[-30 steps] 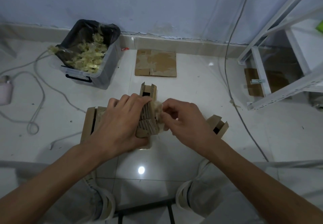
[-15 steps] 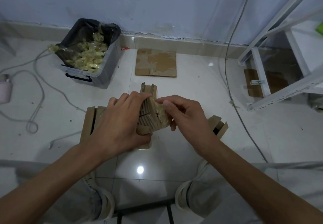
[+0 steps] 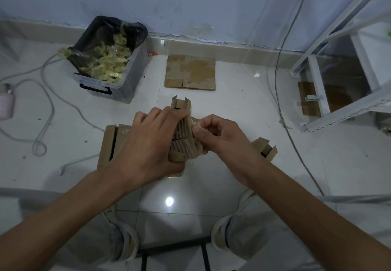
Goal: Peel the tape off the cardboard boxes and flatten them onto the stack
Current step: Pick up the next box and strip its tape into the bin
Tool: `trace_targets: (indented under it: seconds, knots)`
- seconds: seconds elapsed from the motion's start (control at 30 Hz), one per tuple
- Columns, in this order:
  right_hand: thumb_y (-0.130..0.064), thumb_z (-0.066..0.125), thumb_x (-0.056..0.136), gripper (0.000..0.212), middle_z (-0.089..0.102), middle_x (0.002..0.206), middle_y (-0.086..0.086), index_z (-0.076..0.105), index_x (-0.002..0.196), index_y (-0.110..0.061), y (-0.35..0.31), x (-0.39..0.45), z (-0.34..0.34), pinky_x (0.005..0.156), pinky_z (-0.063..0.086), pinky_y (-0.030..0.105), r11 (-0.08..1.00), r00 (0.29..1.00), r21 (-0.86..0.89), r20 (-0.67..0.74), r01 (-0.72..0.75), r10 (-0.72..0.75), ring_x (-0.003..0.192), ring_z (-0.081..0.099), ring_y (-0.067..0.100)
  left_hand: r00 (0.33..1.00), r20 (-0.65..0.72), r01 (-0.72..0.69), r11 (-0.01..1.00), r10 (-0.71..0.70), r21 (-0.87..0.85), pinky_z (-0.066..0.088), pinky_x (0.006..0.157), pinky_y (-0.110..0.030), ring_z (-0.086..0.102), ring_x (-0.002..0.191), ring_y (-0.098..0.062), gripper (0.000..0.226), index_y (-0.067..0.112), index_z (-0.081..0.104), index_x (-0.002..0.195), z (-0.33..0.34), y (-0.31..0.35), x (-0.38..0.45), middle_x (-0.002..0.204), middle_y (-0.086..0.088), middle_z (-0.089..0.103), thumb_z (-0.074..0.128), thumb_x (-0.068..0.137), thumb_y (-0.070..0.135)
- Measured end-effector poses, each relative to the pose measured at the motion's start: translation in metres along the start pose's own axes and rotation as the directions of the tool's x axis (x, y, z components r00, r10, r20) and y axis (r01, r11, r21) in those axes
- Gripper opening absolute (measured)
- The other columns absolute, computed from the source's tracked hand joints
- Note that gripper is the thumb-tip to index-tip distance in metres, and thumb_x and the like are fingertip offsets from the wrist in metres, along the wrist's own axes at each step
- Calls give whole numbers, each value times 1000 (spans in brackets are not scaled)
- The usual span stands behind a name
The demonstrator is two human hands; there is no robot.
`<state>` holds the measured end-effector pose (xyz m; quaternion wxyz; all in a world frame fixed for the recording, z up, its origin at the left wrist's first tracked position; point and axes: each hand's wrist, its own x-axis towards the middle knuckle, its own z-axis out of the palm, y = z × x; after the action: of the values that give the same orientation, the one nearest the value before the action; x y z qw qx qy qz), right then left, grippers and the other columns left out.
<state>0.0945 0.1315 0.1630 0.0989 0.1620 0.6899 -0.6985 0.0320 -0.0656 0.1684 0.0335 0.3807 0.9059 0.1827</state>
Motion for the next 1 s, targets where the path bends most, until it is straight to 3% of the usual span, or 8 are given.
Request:
trace_targets:
  seconds: [0.13,0.2,0.27,0.4,0.53,0.7,0.83,1.0]
  knots:
    - [-12,63,104,11,63,80,9,59,98,-2,0,4,-4,61,49,26,995,997,73,42,-64,61,67,57,14,1000,9,5,1000,-5,1,29,84,-33,49,104,-14,103,25,43,143,-2,2,-1,125,5,57,91,55,52]
    - [-15,63,104,15,62,77,5,55,94,-6,0,5,-3,60,49,30,967,997,-247,-23,62,-70,65,53,13,1000,16,6,1000,-6,28,30,85,-34,51,106,-16,103,26,43,143,-1,2,-2,126,5,57,90,56,53]
    - [-18,61,104,16,57,73,-5,50,94,-14,2,4,1,59,47,32,729,956,-648,-4,219,-292,61,50,10,1000,8,16,999,-16,36,30,85,-34,50,107,-17,102,26,42,143,0,1,-1,126,4,57,90,57,52]
    - [-19,53,108,15,58,74,-4,43,96,-19,1,7,-8,53,50,30,637,915,-750,-109,181,-389,60,58,10,999,7,42,997,-43,62,37,88,-39,50,109,-19,100,27,39,145,-7,-7,2,126,4,55,86,59,51]
    - [-24,50,109,14,64,69,3,49,104,-11,-17,14,-28,48,42,24,978,935,-209,-340,25,-96,56,54,12,992,33,119,990,-122,76,40,93,-44,51,114,-22,100,29,38,145,-12,-18,0,129,5,54,86,60,53]
    - [-22,59,106,14,77,95,9,60,108,-8,-21,7,-10,58,51,25,968,994,249,-113,19,9,77,67,20,989,102,93,991,-103,97,31,87,-35,47,114,-18,101,30,35,148,-3,-12,1,131,7,52,82,63,58]
    - [-19,66,100,9,74,95,6,67,99,-10,-20,7,9,66,53,25,931,999,364,-47,30,-13,84,67,16,980,172,80,986,-105,149,36,95,-39,49,117,-18,100,30,30,151,0,-11,2,135,9,50,76,70,69]
    - [-12,71,97,18,73,101,17,64,101,4,-17,12,29,79,60,29,943,976,294,-194,154,-99,86,71,20,952,283,47,971,-114,233,38,96,-38,48,113,-17,88,29,30,144,6,-9,7,134,8,48,66,75,70]
